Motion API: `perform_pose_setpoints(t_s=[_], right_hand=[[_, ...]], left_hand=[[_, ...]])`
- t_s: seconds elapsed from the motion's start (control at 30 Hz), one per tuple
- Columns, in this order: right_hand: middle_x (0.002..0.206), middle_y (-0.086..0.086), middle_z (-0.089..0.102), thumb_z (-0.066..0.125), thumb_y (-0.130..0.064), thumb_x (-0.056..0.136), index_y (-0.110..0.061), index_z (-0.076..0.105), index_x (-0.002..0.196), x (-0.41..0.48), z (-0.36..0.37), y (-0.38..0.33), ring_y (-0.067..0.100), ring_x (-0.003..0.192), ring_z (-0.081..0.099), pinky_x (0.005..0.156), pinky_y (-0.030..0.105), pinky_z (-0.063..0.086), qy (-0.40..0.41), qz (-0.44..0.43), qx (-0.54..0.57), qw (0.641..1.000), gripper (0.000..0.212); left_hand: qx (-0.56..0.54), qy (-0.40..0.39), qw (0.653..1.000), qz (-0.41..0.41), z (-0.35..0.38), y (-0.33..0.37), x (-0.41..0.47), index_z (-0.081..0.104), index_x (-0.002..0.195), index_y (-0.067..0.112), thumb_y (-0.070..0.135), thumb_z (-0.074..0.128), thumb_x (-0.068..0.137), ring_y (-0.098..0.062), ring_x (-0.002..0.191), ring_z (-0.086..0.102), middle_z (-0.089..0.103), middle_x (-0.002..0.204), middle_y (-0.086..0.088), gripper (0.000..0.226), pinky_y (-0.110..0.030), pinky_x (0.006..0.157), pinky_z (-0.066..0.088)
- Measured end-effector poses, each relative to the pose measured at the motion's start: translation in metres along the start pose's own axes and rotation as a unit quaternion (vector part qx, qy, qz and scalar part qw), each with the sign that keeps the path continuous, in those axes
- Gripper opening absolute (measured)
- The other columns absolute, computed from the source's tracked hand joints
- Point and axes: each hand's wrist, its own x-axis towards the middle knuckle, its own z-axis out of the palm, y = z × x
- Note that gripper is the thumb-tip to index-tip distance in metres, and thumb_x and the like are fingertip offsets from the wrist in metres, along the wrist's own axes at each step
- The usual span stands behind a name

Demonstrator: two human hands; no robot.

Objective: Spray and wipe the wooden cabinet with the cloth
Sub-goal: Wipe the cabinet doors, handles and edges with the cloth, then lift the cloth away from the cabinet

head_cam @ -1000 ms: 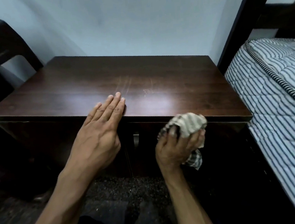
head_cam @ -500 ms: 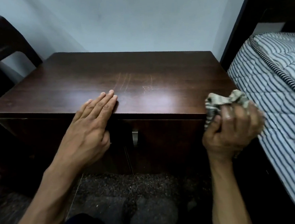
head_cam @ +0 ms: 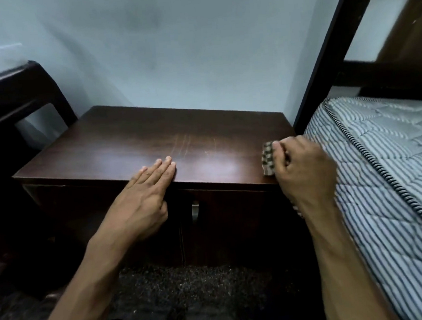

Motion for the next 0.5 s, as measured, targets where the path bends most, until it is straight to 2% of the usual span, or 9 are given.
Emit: perform_pose_setpoints(t_s=[0.1, 0.2, 0.27, 0.33, 0.4, 0.43, 0.5], right_hand=[[0.092, 0.007, 0.062, 0.038, -0.04, 0.092, -0.014, 0.061, 0.097, -0.002, -0.015, -0.011, 0.029, 0.082, 0.059, 0.069, 0.038, 0.046, -0.119, 0.026, 0.024, 0.992, 0.034], [0.12, 0.013, 0.054, 0.037, -0.039, 0.082, -0.008, 0.051, 0.123, -0.001, -0.033, -0.021, 0.032, 0.108, 0.053, 0.097, 0.045, 0.046, -0.228, 0.081, 0.127, 0.962, 0.054], [0.133, 0.013, 0.042, 0.045, -0.028, 0.084, -0.006, 0.04, 0.135, 0.001, -0.039, -0.029, 0.03, 0.125, 0.044, 0.112, 0.039, 0.036, -0.272, 0.098, 0.164, 0.943, 0.056], [0.14, 0.01, 0.032, 0.052, -0.011, 0.088, -0.009, 0.028, 0.143, 0.001, -0.045, -0.037, 0.023, 0.134, 0.036, 0.111, 0.028, 0.029, -0.306, 0.086, 0.183, 0.93, 0.06], [0.143, 0.006, 0.027, 0.058, -0.006, 0.09, -0.017, 0.019, 0.145, 0.001, -0.047, -0.046, 0.013, 0.131, 0.034, 0.104, 0.025, 0.029, -0.317, 0.062, 0.191, 0.927, 0.069], [0.142, 0.004, 0.029, 0.063, -0.008, 0.09, -0.019, 0.021, 0.143, 0.003, -0.046, -0.05, 0.01, 0.128, 0.035, 0.102, 0.025, 0.031, -0.311, 0.054, 0.196, 0.928, 0.068], [0.133, -0.001, 0.041, 0.075, -0.014, 0.087, -0.023, 0.035, 0.131, 0.006, -0.045, -0.057, 0.01, 0.119, 0.047, 0.097, 0.027, 0.04, -0.265, 0.054, 0.218, 0.938, 0.061]], left_hand=[[-0.006, -0.022, 1.0, 0.009, -0.012, -0.003, -0.008, -0.008, 0.156, 0.025, 0.019, 0.032, 0.093, 0.002, 0.142, -0.021, -0.015, 0.163, 0.009, 0.075, -0.024, 0.12, -0.012], [-0.014, -0.025, 1.0, 0.013, -0.021, -0.009, -0.019, -0.004, 0.157, 0.024, 0.015, 0.036, 0.094, 0.003, 0.142, -0.017, -0.01, 0.165, 0.009, 0.075, -0.023, 0.12, -0.011], [-0.016, -0.025, 0.999, 0.012, -0.025, -0.014, -0.027, -0.003, 0.158, 0.024, 0.015, 0.037, 0.094, 0.0, 0.147, -0.012, -0.008, 0.165, 0.009, 0.076, -0.022, 0.119, -0.01], [-0.024, -0.018, 0.999, 0.011, -0.028, -0.018, -0.034, 0.0, 0.158, 0.026, 0.016, 0.039, 0.094, -0.002, 0.15, -0.007, -0.005, 0.166, 0.009, 0.075, -0.021, 0.118, -0.01], [-0.035, -0.004, 0.999, 0.008, -0.034, -0.027, -0.039, 0.006, 0.158, 0.027, 0.017, 0.04, 0.095, -0.001, 0.151, -0.001, 0.002, 0.166, 0.01, 0.072, -0.02, 0.118, -0.007], [-0.04, 0.008, 0.999, 0.004, -0.038, -0.033, -0.04, 0.01, 0.158, 0.026, 0.018, 0.04, 0.096, -0.001, 0.151, 0.003, 0.006, 0.166, 0.01, 0.07, -0.018, 0.118, -0.006], [-0.046, 0.036, 0.998, -0.005, -0.043, -0.042, -0.041, 0.019, 0.157, 0.025, 0.02, 0.041, 0.096, -0.002, 0.151, 0.01, 0.014, 0.165, 0.009, 0.065, -0.016, 0.117, -0.004]])
